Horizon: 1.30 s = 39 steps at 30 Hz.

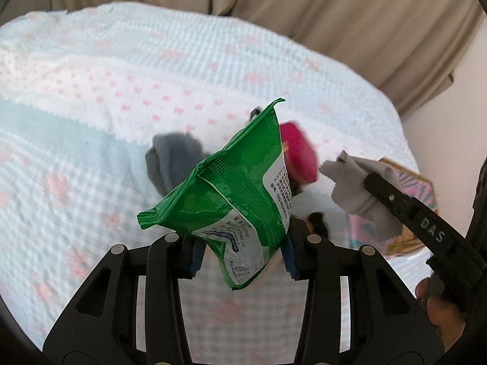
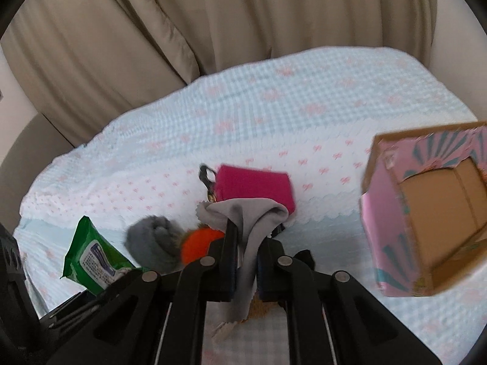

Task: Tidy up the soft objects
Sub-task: 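Grasp green packet with left tool while right tool grasps white cloth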

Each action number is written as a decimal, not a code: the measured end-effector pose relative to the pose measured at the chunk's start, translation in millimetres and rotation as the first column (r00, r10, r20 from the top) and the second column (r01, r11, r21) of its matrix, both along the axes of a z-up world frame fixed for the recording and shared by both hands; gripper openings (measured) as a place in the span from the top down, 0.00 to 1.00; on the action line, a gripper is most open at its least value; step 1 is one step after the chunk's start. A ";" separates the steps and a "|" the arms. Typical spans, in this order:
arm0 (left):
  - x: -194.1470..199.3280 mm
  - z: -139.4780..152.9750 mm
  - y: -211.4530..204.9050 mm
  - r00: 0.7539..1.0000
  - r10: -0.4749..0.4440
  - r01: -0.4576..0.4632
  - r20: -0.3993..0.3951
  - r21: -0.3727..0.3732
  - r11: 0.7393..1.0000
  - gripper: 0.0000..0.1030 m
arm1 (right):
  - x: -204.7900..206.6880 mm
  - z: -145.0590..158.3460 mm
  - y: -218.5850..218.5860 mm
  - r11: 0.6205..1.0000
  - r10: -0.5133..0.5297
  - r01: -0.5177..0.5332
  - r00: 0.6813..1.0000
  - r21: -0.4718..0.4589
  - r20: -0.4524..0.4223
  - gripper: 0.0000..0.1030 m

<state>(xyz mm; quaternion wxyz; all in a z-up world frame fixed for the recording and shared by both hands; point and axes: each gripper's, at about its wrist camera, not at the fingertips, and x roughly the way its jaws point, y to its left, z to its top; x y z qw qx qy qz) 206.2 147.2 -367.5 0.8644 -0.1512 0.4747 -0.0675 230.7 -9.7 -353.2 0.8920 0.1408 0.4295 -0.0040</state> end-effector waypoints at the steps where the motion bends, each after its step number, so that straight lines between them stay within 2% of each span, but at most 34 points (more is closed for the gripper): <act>1: -1.5 10.4 -3.1 1.000 -0.002 0.002 0.011 0.003 1.000 0.63 | -4.4 10.6 -2.9 1.000 -0.004 0.004 1.000 0.003 0.010 0.91; 9: -24.1 110.4 -60.5 0.994 -0.027 0.027 0.102 0.005 1.000 0.63 | -46.0 109.2 -49.7 1.000 -0.017 0.016 0.996 0.013 0.088 0.91; 14: -35.2 149.3 -121.1 0.992 -0.065 0.067 0.106 -0.018 0.998 0.63 | -72.2 158.3 -97.6 1.000 -0.013 0.015 0.994 -0.014 0.106 0.91; 19: -38.3 164.0 -186.8 0.990 -0.112 0.116 0.091 -0.036 0.993 0.63 | -90.8 183.2 -155.0 0.999 -0.015 0.020 0.996 -0.049 0.090 0.91; 24: -28.5 152.4 -245.9 0.992 -0.122 0.123 0.037 -0.037 0.992 0.63 | -98.5 183.5 -214.6 0.996 0.002 0.002 0.999 -0.085 0.043 0.91; 29: -2.9 120.7 -291.6 0.991 -0.120 0.118 -0.059 -0.031 0.992 0.63 | -93.3 165.0 -272.9 0.995 0.020 -0.021 1.000 -0.097 -0.019 0.91; 33: 25.9 84.2 -323.3 0.981 -0.133 0.132 -0.140 -0.012 0.991 0.63 | -75.3 139.5 -307.1 0.993 0.044 -0.052 0.996 -0.105 -0.073 0.91; 39: 63.5 25.8 -362.5 0.953 -0.169 0.179 -0.253 0.018 0.984 0.63 | -48.2 87.1 -333.3 0.989 0.091 -0.107 0.983 -0.100 -0.158 0.91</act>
